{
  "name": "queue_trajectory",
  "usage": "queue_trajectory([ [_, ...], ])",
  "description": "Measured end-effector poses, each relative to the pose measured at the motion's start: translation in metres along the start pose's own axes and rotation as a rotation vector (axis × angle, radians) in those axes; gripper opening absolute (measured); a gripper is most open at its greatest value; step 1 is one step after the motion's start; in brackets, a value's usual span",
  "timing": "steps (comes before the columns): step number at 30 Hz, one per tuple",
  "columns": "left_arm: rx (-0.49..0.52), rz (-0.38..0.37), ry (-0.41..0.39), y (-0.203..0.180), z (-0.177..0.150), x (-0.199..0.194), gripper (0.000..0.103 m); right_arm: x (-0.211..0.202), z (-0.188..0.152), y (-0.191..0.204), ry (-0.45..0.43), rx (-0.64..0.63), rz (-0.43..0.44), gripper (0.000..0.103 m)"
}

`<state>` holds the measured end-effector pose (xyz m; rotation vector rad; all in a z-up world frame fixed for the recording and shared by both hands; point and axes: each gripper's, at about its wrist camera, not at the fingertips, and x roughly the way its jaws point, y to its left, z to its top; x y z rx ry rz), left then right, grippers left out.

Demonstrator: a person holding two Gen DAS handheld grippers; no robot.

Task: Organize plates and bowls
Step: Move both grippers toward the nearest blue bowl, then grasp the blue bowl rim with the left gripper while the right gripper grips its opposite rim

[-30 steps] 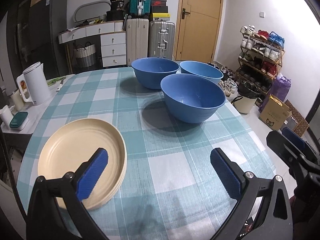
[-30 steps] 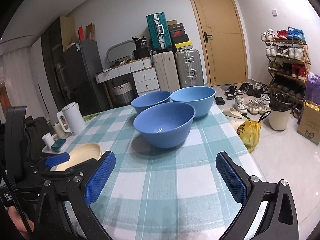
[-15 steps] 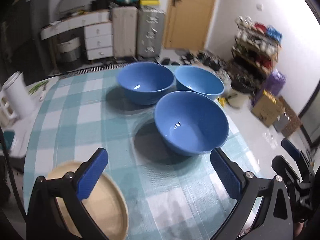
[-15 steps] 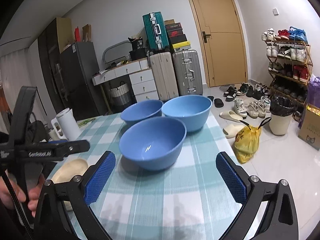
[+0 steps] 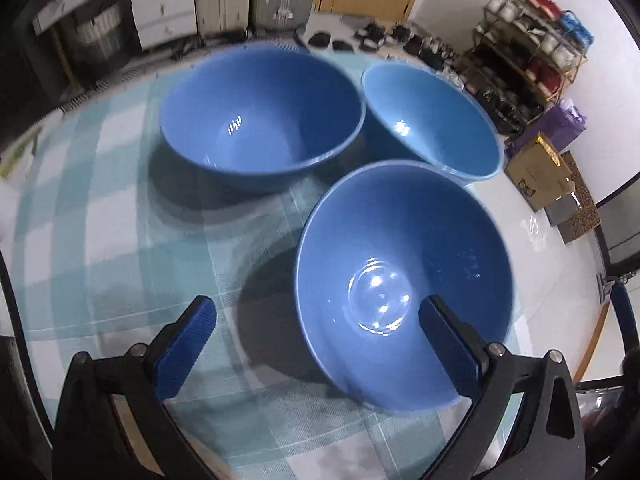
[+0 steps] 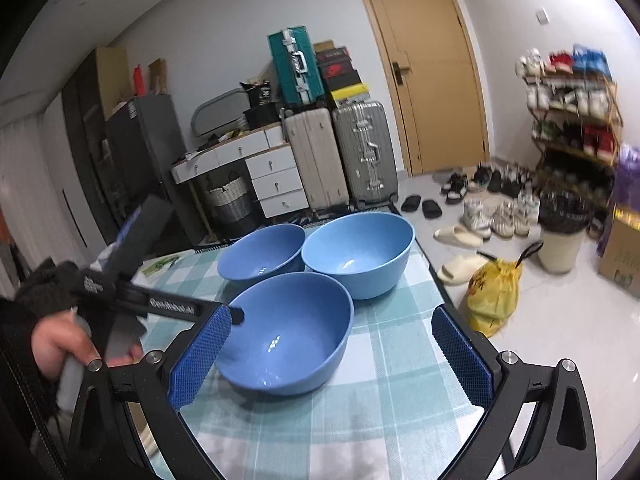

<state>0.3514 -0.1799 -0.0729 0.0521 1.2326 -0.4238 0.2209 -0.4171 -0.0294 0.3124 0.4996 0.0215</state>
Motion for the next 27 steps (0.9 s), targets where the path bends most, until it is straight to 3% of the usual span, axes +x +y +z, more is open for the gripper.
queue_trajectory([
  [6, -0.048, -0.036, 0.013, 0.009, 0.001, 0.017, 0.099, 0.052, 0.010, -0.018, 0.150, 0.117, 0.035, 0.102],
  [8, -0.033, -0.013, 0.025, 0.007, 0.004, 0.022, 0.094, 0.062, 0.006, -0.017, 0.182, 0.113, 0.033, 0.102],
  [11, -0.012, -0.033, 0.062, 0.004, 0.006, 0.029, 0.074, 0.076, 0.002, -0.016, 0.222, 0.114, 0.042, 0.102],
  [13, -0.012, -0.070, 0.103, 0.004, 0.007, 0.034, 0.036, 0.084, 0.000, -0.018, 0.256, 0.119, 0.056, 0.102],
  [14, -0.005, -0.068, 0.123, 0.003, 0.007, 0.036, 0.031, 0.088, -0.001, -0.019, 0.273, 0.123, 0.072, 0.102],
  [21, 0.039, -0.075, 0.119, -0.001, 0.005, 0.031, 0.008, 0.105, -0.001, -0.023, 0.353, 0.114, 0.065, 0.102],
  [27, 0.069, -0.054, 0.158, 0.002, 0.002, 0.034, 0.006, 0.130, 0.000, -0.012, 0.483, 0.057, 0.104, 0.102],
])
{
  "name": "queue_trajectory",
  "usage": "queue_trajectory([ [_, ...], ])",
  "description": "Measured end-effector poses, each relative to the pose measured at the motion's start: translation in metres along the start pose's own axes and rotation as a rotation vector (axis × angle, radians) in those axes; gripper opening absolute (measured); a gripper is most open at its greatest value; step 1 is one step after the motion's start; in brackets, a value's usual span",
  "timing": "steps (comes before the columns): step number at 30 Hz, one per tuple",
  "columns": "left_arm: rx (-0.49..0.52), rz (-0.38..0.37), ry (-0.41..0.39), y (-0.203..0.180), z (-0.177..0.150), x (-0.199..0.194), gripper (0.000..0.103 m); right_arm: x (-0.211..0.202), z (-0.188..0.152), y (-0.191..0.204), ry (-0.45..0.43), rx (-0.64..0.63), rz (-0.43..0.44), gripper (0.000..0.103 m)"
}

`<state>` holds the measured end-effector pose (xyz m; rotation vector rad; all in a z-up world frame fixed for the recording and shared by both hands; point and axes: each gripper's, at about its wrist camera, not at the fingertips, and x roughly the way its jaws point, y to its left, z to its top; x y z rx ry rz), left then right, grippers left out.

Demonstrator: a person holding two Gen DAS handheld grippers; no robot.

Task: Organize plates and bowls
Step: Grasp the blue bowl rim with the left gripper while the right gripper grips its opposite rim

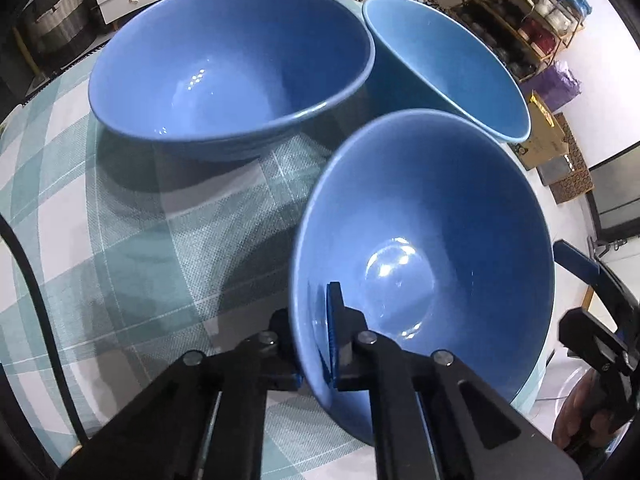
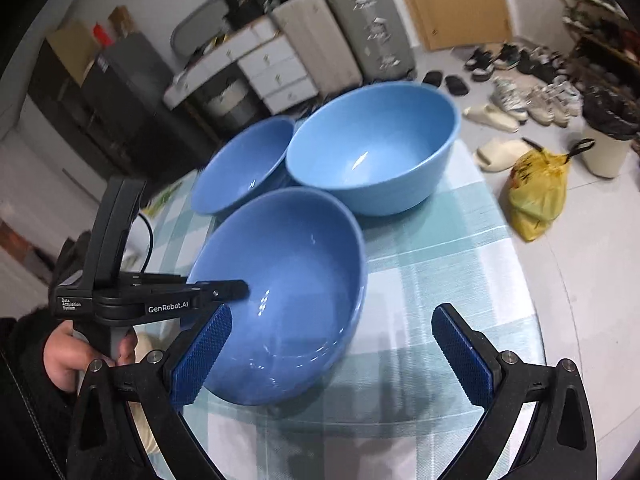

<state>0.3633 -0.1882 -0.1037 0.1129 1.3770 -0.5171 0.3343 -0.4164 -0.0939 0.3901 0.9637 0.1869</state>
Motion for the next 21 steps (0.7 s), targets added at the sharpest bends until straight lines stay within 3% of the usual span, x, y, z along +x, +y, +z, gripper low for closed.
queue_trajectory([
  [6, -0.010, 0.017, 0.019, -0.001, 0.000, -0.002, 0.006, 0.009, 0.005, 0.003, 0.015, 0.017, 0.016, 0.101],
  [8, -0.008, 0.017, 0.027, -0.003, 0.000, -0.002, 0.006, 0.012, 0.007, 0.002, 0.017, 0.026, 0.015, 0.095],
  [10, -0.012, 0.017, 0.032, -0.007, 0.000, 0.000, 0.006, 0.016, 0.006, 0.001, 0.035, 0.027, 0.011, 0.072],
  [12, -0.022, 0.010, 0.035, -0.005, -0.001, 0.001, 0.006, 0.019, 0.007, 0.002, 0.043, 0.022, 0.015, 0.055],
  [15, -0.035, 0.010, 0.036, -0.002, -0.003, 0.001, 0.006, 0.021, 0.006, 0.002, 0.038, 0.023, 0.011, 0.054],
  [21, -0.026, 0.052, 0.040, -0.009, -0.008, -0.001, 0.006, 0.028, 0.005, -0.007, 0.054, 0.056, 0.025, 0.031],
])
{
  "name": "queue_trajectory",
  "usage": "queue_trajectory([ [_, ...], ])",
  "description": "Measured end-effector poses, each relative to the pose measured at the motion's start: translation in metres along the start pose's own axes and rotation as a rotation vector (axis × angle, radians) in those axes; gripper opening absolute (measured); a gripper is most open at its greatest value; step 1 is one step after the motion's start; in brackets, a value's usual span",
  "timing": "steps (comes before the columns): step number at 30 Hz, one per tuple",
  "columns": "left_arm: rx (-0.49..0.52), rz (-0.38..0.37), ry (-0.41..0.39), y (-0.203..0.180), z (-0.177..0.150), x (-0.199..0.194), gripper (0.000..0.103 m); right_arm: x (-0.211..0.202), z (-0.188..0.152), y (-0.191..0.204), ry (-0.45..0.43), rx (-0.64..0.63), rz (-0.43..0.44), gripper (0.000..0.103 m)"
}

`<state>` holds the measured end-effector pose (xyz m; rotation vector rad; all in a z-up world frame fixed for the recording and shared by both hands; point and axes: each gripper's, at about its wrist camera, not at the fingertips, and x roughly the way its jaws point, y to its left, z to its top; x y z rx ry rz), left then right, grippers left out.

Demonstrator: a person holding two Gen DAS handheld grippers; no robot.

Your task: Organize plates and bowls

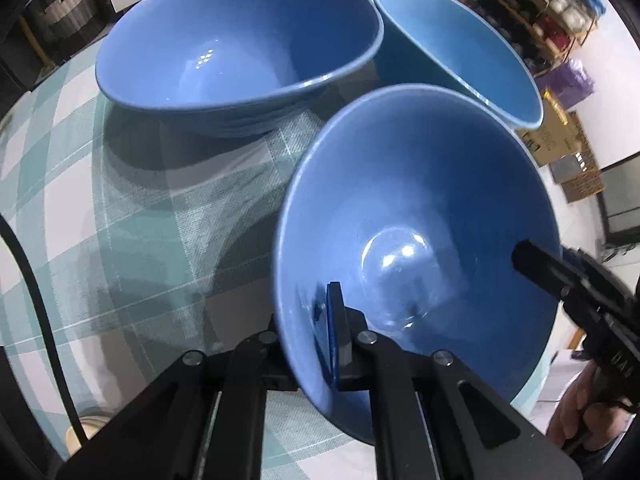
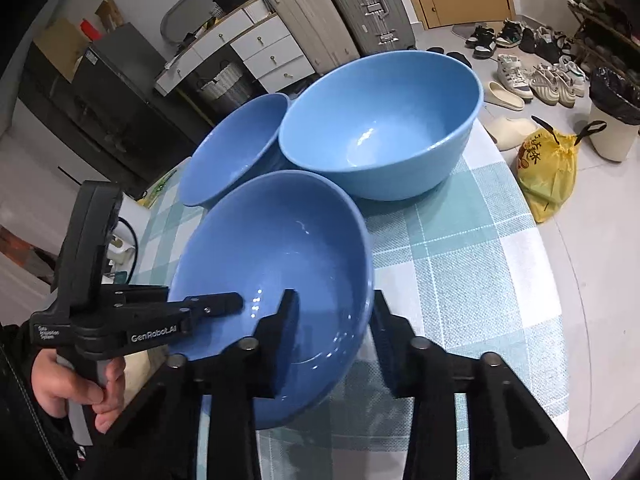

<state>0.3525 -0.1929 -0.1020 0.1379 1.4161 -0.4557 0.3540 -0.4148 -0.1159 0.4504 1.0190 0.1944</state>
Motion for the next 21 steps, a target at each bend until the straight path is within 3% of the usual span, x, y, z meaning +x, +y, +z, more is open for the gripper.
queue_trajectory([
  [3, -0.015, -0.011, 0.021, 0.001, -0.002, -0.001, 0.006, -0.001, 0.001, -0.008, 0.001, 0.038, 0.029, 0.027],
  [6, -0.009, -0.011, 0.027, -0.001, -0.003, -0.006, 0.007, 0.000, 0.000, -0.007, 0.006, 0.026, -0.001, 0.021],
  [12, 0.008, -0.022, 0.061, -0.006, -0.018, -0.010, 0.010, -0.005, -0.002, 0.002, 0.029, -0.026, -0.062, 0.020],
  [21, -0.020, -0.075, 0.110, 0.003, -0.046, -0.017, 0.010, -0.029, -0.017, 0.017, 0.039, -0.070, -0.062, 0.020],
])
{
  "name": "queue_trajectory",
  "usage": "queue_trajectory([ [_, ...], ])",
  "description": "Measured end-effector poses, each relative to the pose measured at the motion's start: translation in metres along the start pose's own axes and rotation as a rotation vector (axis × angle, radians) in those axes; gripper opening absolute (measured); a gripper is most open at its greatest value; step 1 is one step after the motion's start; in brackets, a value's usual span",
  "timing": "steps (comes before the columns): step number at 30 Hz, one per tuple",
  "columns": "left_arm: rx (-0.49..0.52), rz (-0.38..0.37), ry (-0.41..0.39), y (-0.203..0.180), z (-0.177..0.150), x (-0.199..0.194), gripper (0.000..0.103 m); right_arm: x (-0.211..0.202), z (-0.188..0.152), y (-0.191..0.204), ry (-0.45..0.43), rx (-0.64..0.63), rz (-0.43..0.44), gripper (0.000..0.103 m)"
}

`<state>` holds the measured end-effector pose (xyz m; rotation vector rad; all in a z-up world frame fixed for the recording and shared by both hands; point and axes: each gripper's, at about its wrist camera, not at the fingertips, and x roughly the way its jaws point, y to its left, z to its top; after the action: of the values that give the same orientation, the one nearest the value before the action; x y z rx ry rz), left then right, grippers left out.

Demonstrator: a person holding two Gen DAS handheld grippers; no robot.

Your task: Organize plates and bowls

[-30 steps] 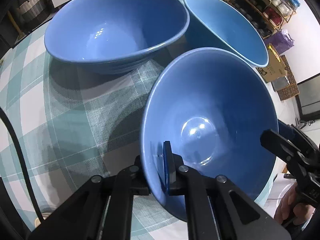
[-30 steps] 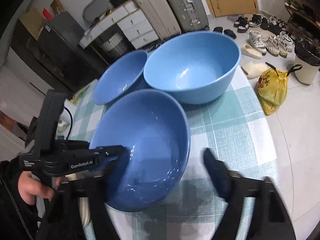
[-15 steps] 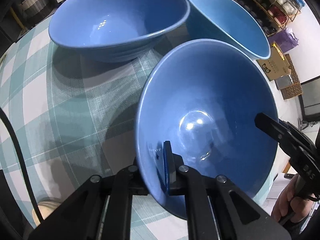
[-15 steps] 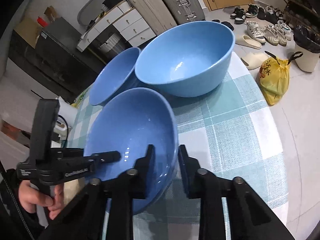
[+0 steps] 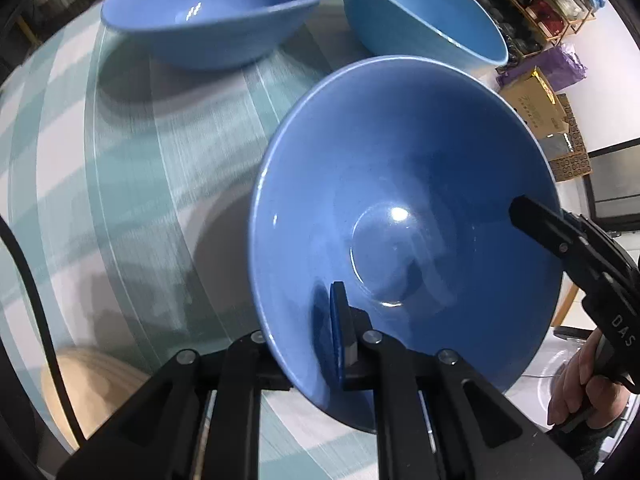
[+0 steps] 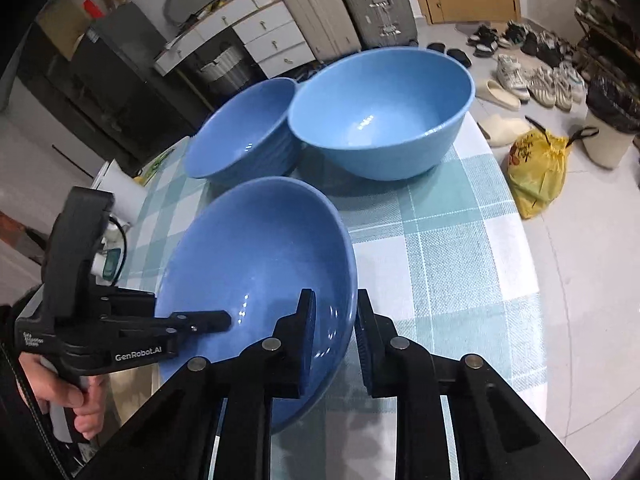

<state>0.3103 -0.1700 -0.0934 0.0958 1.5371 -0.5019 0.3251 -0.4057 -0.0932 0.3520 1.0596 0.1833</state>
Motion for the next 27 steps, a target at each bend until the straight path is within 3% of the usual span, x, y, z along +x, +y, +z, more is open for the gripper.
queue_trajectory([
  [15, 0.053, 0.036, -0.032, -0.019, -0.067, -0.012, 0.012, -0.043, -0.068, 0.008, -0.046, 0.028, 0.018, 0.020],
  [22, 0.028, -0.005, -0.033, -0.026, -0.094, -0.003, 0.013, -0.057, -0.100, 0.012, -0.063, 0.017, 0.022, 0.020],
  [27, 0.041, 0.005, -0.041, -0.034, -0.115, 0.003, 0.014, -0.066, -0.119, 0.018, -0.081, 0.007, 0.025, 0.020],
])
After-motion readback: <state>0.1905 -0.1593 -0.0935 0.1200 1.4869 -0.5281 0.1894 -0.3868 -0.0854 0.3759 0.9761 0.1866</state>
